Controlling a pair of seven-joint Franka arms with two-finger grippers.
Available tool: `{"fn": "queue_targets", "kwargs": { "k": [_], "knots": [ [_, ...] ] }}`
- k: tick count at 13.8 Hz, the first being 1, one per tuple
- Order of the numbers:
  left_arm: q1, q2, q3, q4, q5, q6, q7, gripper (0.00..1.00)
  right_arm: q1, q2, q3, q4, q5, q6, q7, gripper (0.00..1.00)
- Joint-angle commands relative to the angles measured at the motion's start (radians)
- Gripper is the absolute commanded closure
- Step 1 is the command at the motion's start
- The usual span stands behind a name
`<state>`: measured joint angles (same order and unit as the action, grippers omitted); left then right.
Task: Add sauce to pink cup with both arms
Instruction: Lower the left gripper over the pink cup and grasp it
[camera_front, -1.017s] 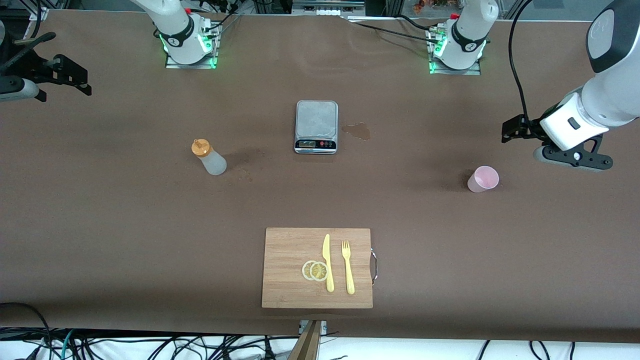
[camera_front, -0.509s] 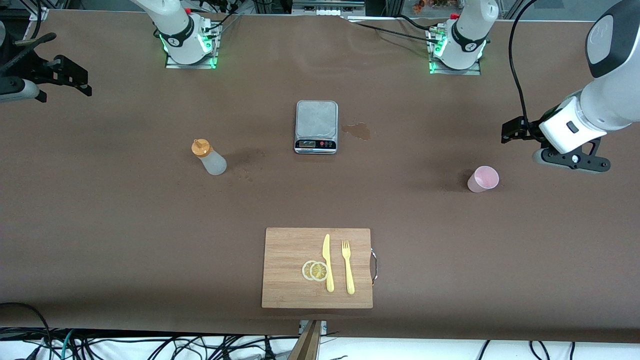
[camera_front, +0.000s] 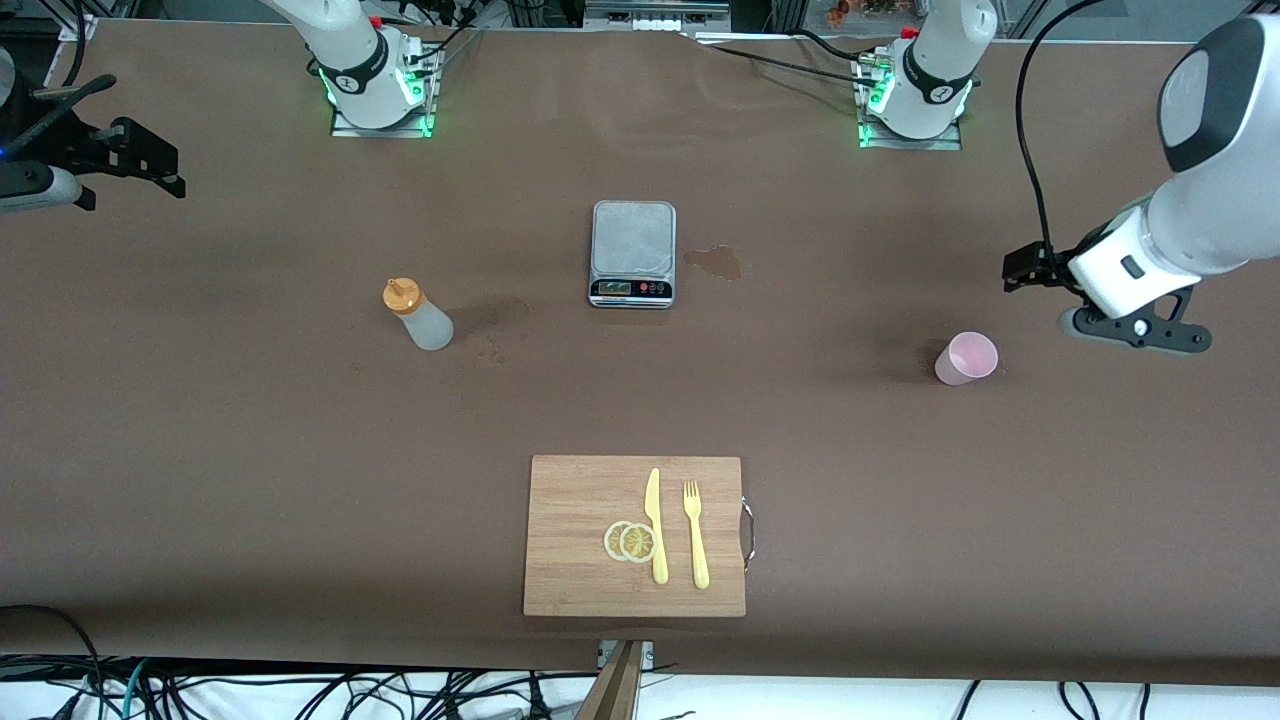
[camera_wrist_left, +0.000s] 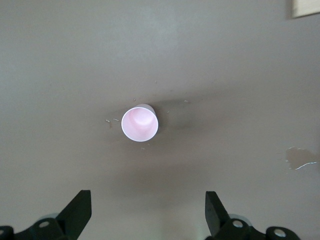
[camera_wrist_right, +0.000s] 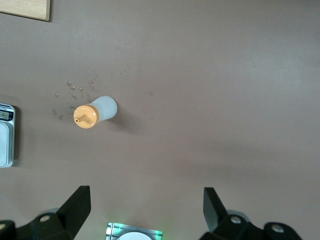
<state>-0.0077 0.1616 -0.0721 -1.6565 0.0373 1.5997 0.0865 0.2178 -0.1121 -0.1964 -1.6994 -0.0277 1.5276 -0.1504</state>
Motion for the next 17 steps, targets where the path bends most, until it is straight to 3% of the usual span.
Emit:
{"fn": "queue_targets", "kwargs": {
  "k": [1, 8, 11, 13, 17],
  "knots": [
    [-0.003, 0.084, -0.002, 0.015, 0.03, 0.032, 0.013, 0.0, 0.006, 0.002, 0.003, 0.015, 0.003, -0.004, -0.006, 0.0],
    [0.063, 0.219, 0.005, -0.074, 0.136, 0.187, 0.243, 0.0, 0.003, -0.001, -0.003, 0.037, 0.003, -0.001, -0.008, 0.0],
    [0.086, 0.213, 0.005, -0.21, 0.136, 0.342, 0.246, 0.0, 0.005, 0.0, -0.002, 0.037, 0.005, -0.011, -0.008, 0.0],
    [0.097, 0.213, 0.005, -0.244, 0.134, 0.39, 0.245, 0.09, 0.003, 0.002, -0.002, 0.037, 0.005, -0.007, -0.008, 0.0],
    [0.094, 0.239, 0.005, -0.269, 0.136, 0.453, 0.245, 0.15, 0.003, 0.002, -0.006, 0.037, 0.008, -0.011, -0.008, 0.0]
  ]
}}
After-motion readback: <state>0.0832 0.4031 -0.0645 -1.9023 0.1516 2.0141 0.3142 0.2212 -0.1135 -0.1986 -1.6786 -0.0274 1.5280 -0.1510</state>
